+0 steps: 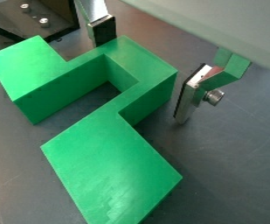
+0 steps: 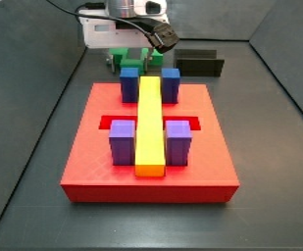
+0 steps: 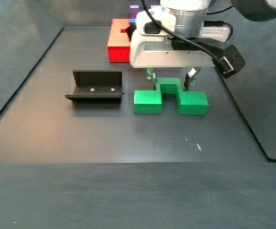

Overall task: Pick up the green object. Move up. Place the green object on the fixture. Regrasp the green object. Move to above the board. Insert the green object.
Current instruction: Pick up the green object.

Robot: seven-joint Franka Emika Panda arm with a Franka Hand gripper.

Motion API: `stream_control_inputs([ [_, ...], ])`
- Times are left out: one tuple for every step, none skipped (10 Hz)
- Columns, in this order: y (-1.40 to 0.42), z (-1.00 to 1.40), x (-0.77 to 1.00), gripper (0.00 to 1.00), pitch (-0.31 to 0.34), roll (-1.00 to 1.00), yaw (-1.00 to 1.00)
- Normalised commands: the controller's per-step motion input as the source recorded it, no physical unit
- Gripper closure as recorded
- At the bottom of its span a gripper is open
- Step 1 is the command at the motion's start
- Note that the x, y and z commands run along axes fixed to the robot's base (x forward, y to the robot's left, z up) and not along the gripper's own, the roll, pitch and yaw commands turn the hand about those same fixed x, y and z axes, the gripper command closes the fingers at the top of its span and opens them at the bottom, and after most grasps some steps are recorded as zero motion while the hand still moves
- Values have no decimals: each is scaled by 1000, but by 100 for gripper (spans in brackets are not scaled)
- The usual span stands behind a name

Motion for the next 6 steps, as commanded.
stream_control_inputs([
  [0,0,0,0,0,0,-91],
  [0,0,0,0,0,0,-9],
  [0,0,0,0,0,0,0],
  [0,0,0,100,0,0,0],
  [0,0,0,100,0,0,0],
  [0,0,0,100,0,0,0],
])
